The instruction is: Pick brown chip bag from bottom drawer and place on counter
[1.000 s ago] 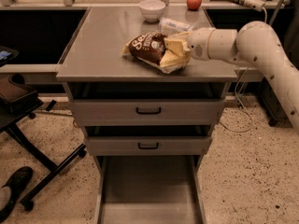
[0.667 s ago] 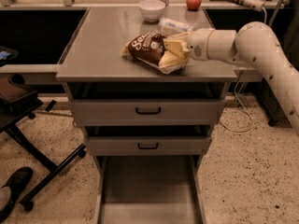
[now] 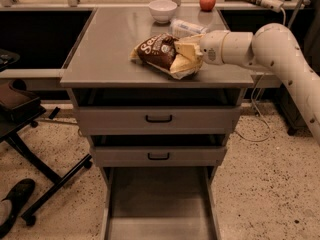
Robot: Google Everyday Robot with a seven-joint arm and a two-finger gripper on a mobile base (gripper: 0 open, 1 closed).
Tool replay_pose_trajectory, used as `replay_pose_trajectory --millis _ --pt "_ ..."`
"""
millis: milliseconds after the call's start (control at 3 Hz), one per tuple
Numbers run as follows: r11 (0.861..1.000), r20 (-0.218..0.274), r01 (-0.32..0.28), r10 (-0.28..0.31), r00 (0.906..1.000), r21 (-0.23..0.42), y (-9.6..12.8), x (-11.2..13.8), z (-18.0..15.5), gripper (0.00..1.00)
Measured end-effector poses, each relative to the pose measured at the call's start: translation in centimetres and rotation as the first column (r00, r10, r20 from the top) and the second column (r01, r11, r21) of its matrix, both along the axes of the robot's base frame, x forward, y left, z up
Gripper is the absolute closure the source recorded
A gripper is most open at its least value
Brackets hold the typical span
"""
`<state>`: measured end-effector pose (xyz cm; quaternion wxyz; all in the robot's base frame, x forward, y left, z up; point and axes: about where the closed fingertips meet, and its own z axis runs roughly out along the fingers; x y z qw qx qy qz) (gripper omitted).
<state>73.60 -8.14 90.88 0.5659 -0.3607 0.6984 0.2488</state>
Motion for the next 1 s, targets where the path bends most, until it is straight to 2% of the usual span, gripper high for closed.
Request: replay_pose_trajectory --millis 333,667,1000 --pt "1.000 0.000 0.000 0.000 1.0000 0.000 0.00 0.00 0.00 0.04" --pt "1.000 0.000 0.000 0.000 1.0000 0.000 0.00 0.00 0.00 0.00" --pt "1.000 0.000 0.000 0.000 1.0000 0.000 0.01 0.00 0.00 0.00"
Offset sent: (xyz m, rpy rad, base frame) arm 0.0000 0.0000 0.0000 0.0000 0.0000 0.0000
